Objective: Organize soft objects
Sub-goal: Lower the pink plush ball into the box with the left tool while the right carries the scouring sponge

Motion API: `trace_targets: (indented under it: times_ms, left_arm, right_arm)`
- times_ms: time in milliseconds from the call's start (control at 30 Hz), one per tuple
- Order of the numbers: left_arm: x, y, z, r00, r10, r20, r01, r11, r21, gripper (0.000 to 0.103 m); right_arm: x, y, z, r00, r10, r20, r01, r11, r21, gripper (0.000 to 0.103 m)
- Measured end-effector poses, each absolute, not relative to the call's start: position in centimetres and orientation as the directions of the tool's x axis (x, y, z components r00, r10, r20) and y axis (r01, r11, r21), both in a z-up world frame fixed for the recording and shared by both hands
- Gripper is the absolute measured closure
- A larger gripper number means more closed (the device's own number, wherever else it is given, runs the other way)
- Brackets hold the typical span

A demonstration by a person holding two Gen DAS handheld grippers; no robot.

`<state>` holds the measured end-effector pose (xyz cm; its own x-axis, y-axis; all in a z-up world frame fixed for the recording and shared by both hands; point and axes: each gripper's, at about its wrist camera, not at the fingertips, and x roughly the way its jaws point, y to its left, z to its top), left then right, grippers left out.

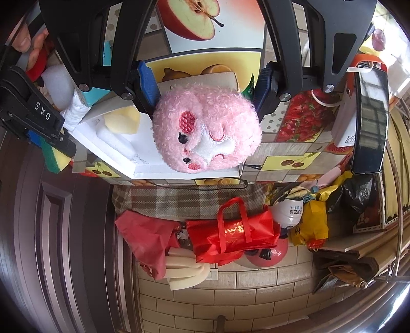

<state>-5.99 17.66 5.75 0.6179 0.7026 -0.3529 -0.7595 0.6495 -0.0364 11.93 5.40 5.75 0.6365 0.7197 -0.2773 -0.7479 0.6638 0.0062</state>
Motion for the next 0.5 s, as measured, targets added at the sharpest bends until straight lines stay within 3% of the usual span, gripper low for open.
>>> trace_targets:
  times_ms: [500]
  left_arm:
    - [-3.6, 21.6, 5.8, 0.587, 0.728, -0.354, -0.79, 0.61, -0.058, 0.039]
  right_arm:
    - [14.6, 8.5, 5.8, 0.662, 0.692, -0.289, -0.718, 0.696, 0.021, 0.061]
